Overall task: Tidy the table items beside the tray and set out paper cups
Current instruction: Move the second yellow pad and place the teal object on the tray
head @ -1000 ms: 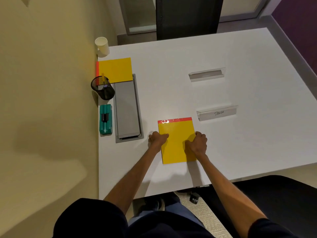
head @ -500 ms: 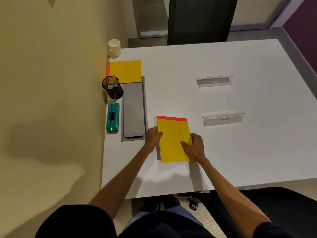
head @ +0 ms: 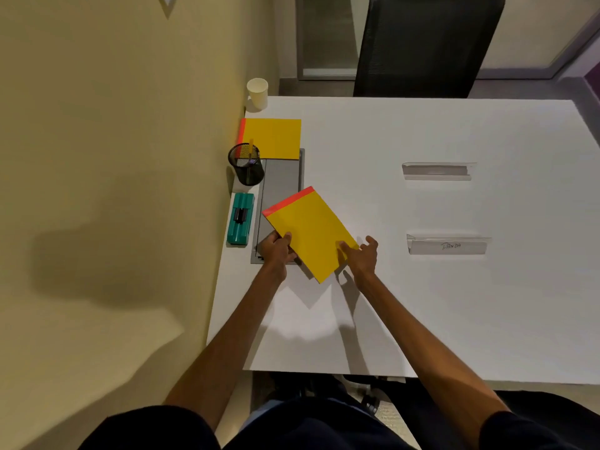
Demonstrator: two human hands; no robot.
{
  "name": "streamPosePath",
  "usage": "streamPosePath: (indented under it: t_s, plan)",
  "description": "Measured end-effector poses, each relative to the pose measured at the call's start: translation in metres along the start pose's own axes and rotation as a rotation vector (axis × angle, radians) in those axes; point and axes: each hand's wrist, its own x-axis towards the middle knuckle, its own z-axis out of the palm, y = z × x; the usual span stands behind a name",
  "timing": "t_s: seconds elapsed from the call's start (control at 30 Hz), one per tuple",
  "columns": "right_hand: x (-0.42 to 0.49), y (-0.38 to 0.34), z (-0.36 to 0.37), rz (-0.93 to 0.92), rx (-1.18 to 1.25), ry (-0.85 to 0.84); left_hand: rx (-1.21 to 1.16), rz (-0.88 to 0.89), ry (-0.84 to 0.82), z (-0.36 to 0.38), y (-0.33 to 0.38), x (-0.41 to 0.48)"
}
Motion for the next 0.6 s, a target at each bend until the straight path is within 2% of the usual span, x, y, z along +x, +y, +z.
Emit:
streamPosePath:
  t_s: [0.1,0.23,0.37,0.5,0.6]
  plan:
    - [0.016,0.0,0.009,0.129,0.168,0.0,-0.088,-0.031,0.007,-0.013,-0.005,-0.005]
    - [0.026,0.002,0.015,0.198,0.234,-0.122,-0.148,-0.029,0.001,-0.031,-0.008,-0.012]
    - [0.019,-0.008,0.018,0.144,0.2,-0.177,-0.204,-0.022,0.007,-0.048,-0.001,-0.02]
    - [0.018,-0.011,0.014,0.026,0.095,-0.236,-0.203,-0.011,0.138,-0.077,-0.003,-0.013]
    - [0.017,-0.008,0.01,-0.068,0.019,-0.301,-0.083,-0.011,0.199,-0.097,-0.009,-0.012]
